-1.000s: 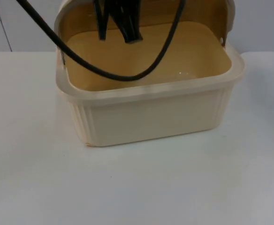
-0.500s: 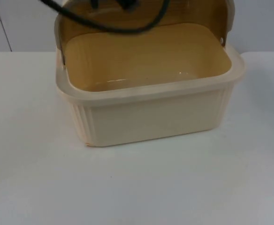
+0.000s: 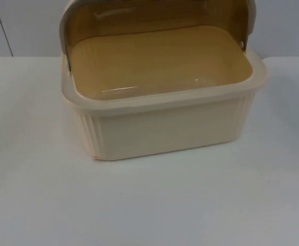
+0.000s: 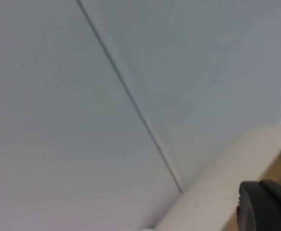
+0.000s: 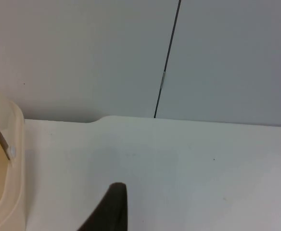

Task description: Open the box lid with the left hand, place the block into the box with the right hand, then close the box lid with the left hand.

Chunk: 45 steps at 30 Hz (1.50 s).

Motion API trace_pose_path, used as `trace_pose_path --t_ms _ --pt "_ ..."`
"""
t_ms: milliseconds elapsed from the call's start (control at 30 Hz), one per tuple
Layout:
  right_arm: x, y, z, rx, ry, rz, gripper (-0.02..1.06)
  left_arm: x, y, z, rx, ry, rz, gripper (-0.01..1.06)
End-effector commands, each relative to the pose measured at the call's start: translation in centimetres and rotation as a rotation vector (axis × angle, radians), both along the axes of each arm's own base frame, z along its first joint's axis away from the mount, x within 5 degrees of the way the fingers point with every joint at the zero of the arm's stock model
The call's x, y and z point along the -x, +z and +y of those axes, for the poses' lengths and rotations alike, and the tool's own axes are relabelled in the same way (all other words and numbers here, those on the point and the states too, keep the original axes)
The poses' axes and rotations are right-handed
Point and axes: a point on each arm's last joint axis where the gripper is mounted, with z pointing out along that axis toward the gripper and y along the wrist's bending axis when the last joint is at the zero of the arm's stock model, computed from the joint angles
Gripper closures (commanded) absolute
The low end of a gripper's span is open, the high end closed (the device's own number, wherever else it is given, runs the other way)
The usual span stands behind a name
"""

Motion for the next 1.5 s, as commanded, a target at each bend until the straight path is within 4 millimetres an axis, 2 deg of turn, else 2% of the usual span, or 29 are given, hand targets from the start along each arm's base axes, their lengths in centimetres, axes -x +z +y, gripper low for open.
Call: trace_pose_path --t_ms 0,67,100,233,333,433,467,500,567,667,767,1000,1133,1200,1267,1300,1333,1467 --pt "0.2 0.3 0.1 -0.005 0.003 -0.014 0.00 0.6 1.4 1.7 0.030 0.043 -0.039 1.05" --pt "0.2 0.3 0.1 -0.007 0.004 -0.013 0.00 0.5 2.2 4.4 0.065 0.135 -0.061 1.05" --pt "0.2 0.3 0.1 -0.007 0.004 -0.013 0.00 0.5 2.2 4.4 0.065 0.135 -0.061 1.05" --pt "0.2 0.3 0.1 -0.009 0.005 -0.013 0.00 -0.5 2.5 9.4 0.211 0.349 -0.022 1.05" --pt "0.2 0.3 0.1 -0.009 0.005 -0.013 0.00 -0.9 1.6 11.1 0.298 0.416 0.040 1.05" --pt "0.2 0.3 0.1 -0.009 0.005 -0.013 0.00 -1.4 -0.8 12.4 0.277 0.447 0.111 1.05" --pt "0.2 0.3 0.1 -0.010 0.005 -0.013 0.00 -1.5 -2.0 12.7 0.254 0.453 0.131 1.05" --pt "0.2 0.3 0.1 -0.010 0.005 -0.013 0.00 -1.5 -2.0 12.7 0.254 0.453 0.131 1.05" --pt "0.2 0.3 0.2 -0.033 0.011 -0.011 0.00 -1.7 -4.5 12.6 0.210 0.441 0.159 1.05" --pt "0.2 0.3 0.3 -0.047 0.015 -0.010 0.00 -1.7 -6.9 12.4 0.220 0.428 0.183 1.05" --pt "0.2 0.3 0.3 -0.047 0.015 -0.010 0.00 -1.7 -7.6 12.4 0.237 0.424 0.186 1.05" --pt "0.2 0.2 0.3 -0.049 0.014 -0.004 0.00 -1.6 -7.7 12.4 0.360 0.469 0.225 1.05" --pt "0.2 0.2 0.3 -0.049 0.013 -0.002 0.00 -1.6 -7.8 12.4 0.354 0.473 0.233 1.04" --pt "0.2 0.2 0.3 -0.049 0.013 -0.002 0.00 -1.6 -7.9 12.4 0.351 0.480 0.240 0.96" --pt "0.2 0.2 0.3 -0.049 0.013 -0.002 0.00 -1.6 -7.9 12.5 0.359 0.483 0.242 0.81" --pt "0.2 0.2 0.3 -0.049 0.013 -0.002 0.00 -1.6 -7.9 12.5 0.359 0.483 0.242 0.81" --pt "0.2 0.2 0.3 -0.049 0.013 -0.002 0.00 -1.6 -7.9 12.5 0.359 0.483 0.242 0.72" --pt "0.2 0.2 0.3 -0.049 0.013 -0.002 0.00 -1.6 -7.8 12.4 0.361 0.481 0.237 0.26"
